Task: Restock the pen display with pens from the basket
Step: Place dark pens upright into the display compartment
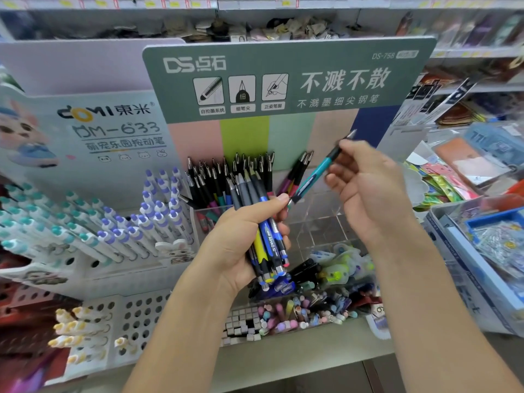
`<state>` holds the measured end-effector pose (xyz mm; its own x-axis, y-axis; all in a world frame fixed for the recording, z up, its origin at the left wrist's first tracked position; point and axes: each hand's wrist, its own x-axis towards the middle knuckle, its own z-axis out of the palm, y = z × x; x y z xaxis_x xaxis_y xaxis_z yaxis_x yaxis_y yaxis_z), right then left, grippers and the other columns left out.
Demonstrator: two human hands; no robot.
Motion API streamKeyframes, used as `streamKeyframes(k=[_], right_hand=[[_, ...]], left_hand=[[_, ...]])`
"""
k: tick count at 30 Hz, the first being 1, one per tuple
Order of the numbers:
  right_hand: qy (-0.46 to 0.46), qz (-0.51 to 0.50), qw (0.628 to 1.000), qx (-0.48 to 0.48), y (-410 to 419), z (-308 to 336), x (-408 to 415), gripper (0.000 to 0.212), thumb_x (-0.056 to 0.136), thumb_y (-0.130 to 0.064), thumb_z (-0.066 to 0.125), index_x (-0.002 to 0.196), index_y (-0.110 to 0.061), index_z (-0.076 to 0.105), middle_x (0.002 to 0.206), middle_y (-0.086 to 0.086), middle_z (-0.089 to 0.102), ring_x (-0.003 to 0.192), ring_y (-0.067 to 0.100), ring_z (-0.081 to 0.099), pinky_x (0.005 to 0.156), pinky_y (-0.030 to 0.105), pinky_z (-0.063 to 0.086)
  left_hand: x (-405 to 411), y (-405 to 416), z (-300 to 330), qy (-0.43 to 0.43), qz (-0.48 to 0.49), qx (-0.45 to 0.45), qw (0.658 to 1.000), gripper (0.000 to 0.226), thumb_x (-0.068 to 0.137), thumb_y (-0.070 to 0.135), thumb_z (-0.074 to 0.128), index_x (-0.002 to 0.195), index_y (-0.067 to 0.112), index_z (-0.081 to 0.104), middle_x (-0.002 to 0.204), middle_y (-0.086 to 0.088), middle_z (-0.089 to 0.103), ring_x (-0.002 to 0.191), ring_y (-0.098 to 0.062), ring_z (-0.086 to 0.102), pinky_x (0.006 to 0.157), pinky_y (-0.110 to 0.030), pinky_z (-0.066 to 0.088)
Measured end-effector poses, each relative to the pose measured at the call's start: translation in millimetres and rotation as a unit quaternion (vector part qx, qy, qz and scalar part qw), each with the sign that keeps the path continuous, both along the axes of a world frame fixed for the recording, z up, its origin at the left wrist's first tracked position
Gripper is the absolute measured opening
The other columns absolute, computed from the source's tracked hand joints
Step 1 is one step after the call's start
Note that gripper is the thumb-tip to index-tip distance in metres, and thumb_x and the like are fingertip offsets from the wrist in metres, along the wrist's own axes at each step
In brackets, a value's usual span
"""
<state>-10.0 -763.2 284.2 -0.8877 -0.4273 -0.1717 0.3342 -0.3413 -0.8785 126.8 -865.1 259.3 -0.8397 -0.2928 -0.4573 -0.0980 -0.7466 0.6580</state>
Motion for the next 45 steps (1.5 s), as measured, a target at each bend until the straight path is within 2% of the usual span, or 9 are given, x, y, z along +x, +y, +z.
streamKeyframes(k=[4, 10, 17, 21, 28, 33, 38, 41, 45], right_hand=[[0.184, -0.08, 0.976, 0.089, 1.9, 2.0, -15.2, 0.01, 0.096, -0.004, 0.061, 0.091, -0.011, 0.065, 0.08, 0.008, 0.068, 0.061, 0.013, 0.063, 0.055, 0.021, 0.054], [0.37, -0.011, 0.883, 0.289, -19.5, -26.5, -19.1, 0.01, 0.081, -0.014, 0.073, 0.083, -0.024, 0.071, 0.073, -0.006, 0.072, 0.068, 0.016, 0.07, 0.068, 0.042, 0.061], [0.441, -0.014, 0.821, 0.364, -17.7, -28.6, -13.7, 0.007, 0.078, -0.011, 0.08, 0.084, -0.012, 0.076, 0.075, -0.003, 0.071, 0.065, 0.01, 0.064, 0.064, 0.023, 0.052], [0.465, -0.015, 0.783, 0.414, -18.3, -22.5, -13.2, 0.011, 0.075, -0.009, 0.081, 0.083, -0.013, 0.074, 0.078, -0.001, 0.07, 0.071, 0.017, 0.065, 0.068, 0.031, 0.054], [0.367, -0.03, 0.849, 0.379, -9.8, -27.8, -18.5, 0.032, 0.069, -0.018, 0.092, 0.087, -0.019, 0.065, 0.075, -0.009, 0.069, 0.066, 0.005, 0.065, 0.067, 0.028, 0.055], [0.356, -0.085, 0.864, 0.345, 5.7, -16.3, 3.3, 0.021, 0.082, -0.035, 0.081, 0.094, -0.022, 0.07, 0.082, -0.012, 0.069, 0.073, 0.003, 0.065, 0.069, 0.024, 0.054], [0.212, 0.156, 0.916, 0.302, 12.4, 1.8, 29.0, 0.024, 0.09, -0.033, 0.076, 0.08, -0.011, 0.077, 0.063, 0.002, 0.069, 0.046, 0.011, 0.055, 0.051, 0.027, 0.051], [0.116, 0.177, 0.946, 0.246, 13.6, 3.3, 29.1, 0.02, 0.088, -0.022, 0.078, 0.082, -0.003, 0.076, 0.056, 0.007, 0.059, 0.039, 0.011, 0.047, 0.042, 0.021, 0.045], [0.025, 0.176, 0.963, 0.203, 15.0, -0.4, 26.1, 0.015, 0.083, -0.016, 0.08, 0.082, -0.003, 0.073, 0.055, 0.003, 0.053, 0.038, 0.006, 0.044, 0.042, 0.017, 0.044]], left_hand=[[0.6, -2.8, -2.6, 0.006, -0.001, 0.013, 1.0, 0.01, 0.077, 0.013, 0.073, 0.075, 0.009, 0.063, 0.071, -0.004, 0.054, 0.051, -0.012, 0.052, 0.048, -0.025, 0.048], [-2.4, 2.2, 1.9, -0.005, 0.01, 0.008, 1.0, 0.012, 0.092, 0.008, 0.063, 0.081, 0.009, 0.059, 0.069, -0.004, 0.056, 0.051, -0.012, 0.052, 0.047, -0.025, 0.048], [-3.1, 5.9, 4.2, -0.006, 0.012, 0.012, 1.0, 0.01, 0.091, 0.009, 0.064, 0.082, 0.009, 0.06, 0.069, -0.004, 0.057, 0.05, -0.012, 0.052, 0.047, -0.024, 0.048], [-4.3, 9.1, 6.5, -0.007, 0.012, 0.004, 1.0, 0.011, 0.091, 0.009, 0.064, 0.08, 0.009, 0.06, 0.069, -0.004, 0.056, 0.05, -0.012, 0.052, 0.047, -0.025, 0.048], [-8.1, 15.3, 9.3, 0.001, -0.001, 0.033, 0.999, 0.007, 0.093, 0.006, 0.06, 0.087, 0.01, 0.06, 0.07, -0.004, 0.057, 0.051, -0.012, 0.053, 0.047, -0.025, 0.048], [-11.2, 21.8, 10.6, -0.001, -0.005, 0.04, 0.999, 0.005, 0.094, 0.005, 0.057, 0.095, 0.009, 0.059, 0.07, -0.005, 0.057, 0.05, -0.013, 0.053, 0.046, -0.024, 0.049], [-15.0, 24.6, 13.1, -0.006, -0.046, 0.001, 0.999, 0.009, 0.093, 0.004, 0.056, 0.087, 0.001, 0.062, 0.069, -0.008, 0.06, 0.052, -0.014, 0.056, 0.047, -0.024, 0.05], [-14.3, 23.8, 15.3, -0.002, -0.068, -0.014, 0.998, 0.011, 0.092, 0.003, 0.055, 0.086, -0.001, 0.063, 0.072, -0.01, 0.062, 0.055, -0.014, 0.057, 0.049, -0.023, 0.051], [-13.3, 27.2, 17.4, -0.003, -0.066, 0.017, 0.998, 0.012, 0.093, 0.002, 0.052, 0.086, -0.001, 0.062, 0.072, -0.009, 0.063, 0.053, -0.013, 0.057, 0.047, -0.023, 0.051]])
